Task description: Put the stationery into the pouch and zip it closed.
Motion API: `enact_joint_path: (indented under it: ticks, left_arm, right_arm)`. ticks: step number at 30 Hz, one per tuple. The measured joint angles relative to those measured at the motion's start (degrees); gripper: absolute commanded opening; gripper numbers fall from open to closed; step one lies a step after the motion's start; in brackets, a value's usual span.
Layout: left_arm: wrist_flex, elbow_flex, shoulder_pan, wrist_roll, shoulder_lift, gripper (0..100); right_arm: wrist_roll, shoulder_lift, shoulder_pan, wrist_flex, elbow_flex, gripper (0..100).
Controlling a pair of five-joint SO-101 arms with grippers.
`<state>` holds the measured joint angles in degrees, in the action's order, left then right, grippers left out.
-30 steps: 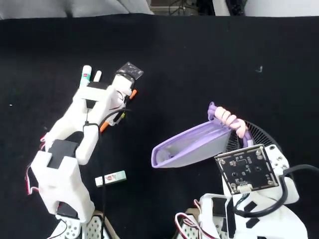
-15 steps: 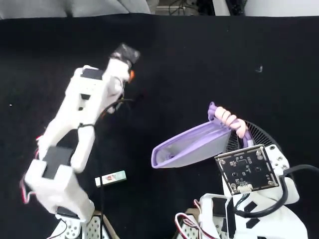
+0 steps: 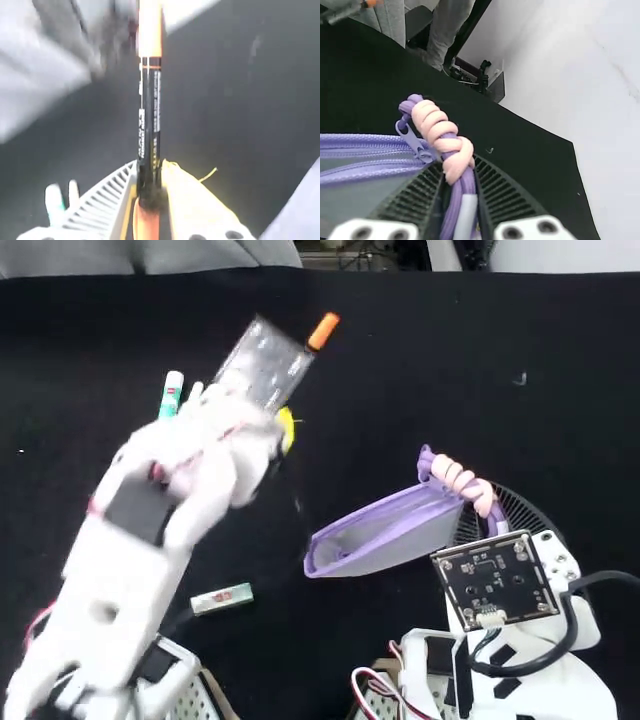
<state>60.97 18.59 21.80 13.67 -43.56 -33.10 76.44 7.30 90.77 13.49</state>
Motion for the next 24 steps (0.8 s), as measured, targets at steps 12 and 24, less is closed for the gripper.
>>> enact_joint_path:
  ticks: [12, 24]
  left_arm:
    - [-31.2, 25.6, 6.4, -21.5, -38.3, 3]
    - [-39.8, 36.0, 22.1, -22.0, -48.6, 3]
  right_arm:
    - [0.0, 0.0, 0.0, 0.0, 0.0, 1.1]
    - [0.0, 0.0, 0.0, 0.0, 0.0, 1.1]
